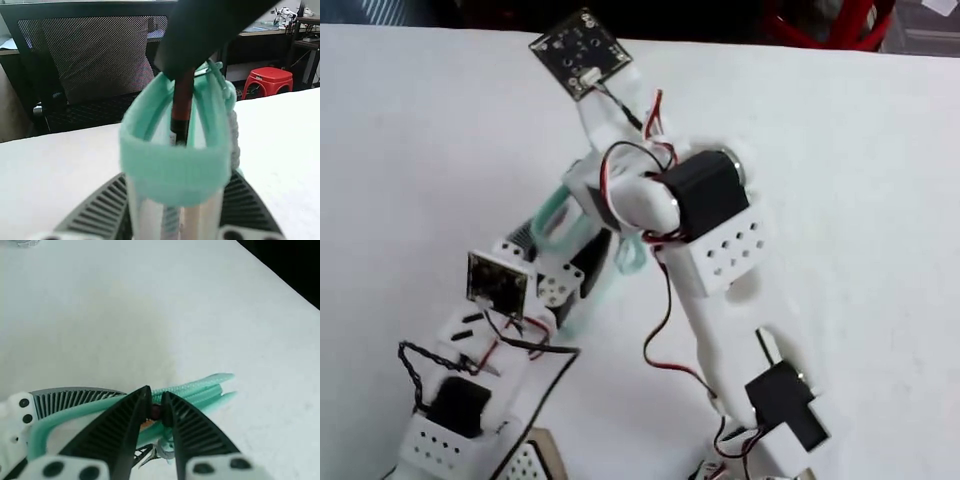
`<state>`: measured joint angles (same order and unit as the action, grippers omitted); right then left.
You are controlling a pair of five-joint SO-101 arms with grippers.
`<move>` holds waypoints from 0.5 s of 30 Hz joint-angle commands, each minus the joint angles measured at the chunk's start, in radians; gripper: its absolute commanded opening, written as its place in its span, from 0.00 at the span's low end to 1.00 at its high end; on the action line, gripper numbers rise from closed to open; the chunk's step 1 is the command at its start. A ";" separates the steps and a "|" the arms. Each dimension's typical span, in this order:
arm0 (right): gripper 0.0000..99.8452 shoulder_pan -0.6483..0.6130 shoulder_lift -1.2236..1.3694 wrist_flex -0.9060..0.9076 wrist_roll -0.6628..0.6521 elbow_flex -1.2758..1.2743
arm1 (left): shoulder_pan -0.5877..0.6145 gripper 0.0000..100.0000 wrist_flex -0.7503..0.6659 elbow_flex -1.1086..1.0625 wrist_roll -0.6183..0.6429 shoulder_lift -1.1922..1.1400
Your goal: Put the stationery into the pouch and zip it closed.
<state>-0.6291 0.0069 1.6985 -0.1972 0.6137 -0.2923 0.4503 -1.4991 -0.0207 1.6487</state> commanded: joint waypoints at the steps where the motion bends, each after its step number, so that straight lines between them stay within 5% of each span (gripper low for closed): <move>1: 0.02 -0.025 -0.025 0.019 -0.009 -0.041 | 0.030 0.21 -0.028 0.014 -0.009 0.007; 7: 0.17 -0.025 -0.186 0.019 -0.014 -0.190 | 0.073 0.21 -0.057 0.012 -0.009 0.007; 15: 0.08 -0.036 -0.216 0.001 -0.084 -0.301 | 0.067 0.21 -0.063 0.000 -0.009 0.007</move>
<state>-0.6582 -0.2094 1.6955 -0.2693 0.3590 -0.2555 0.4227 -1.5067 -0.0207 1.6471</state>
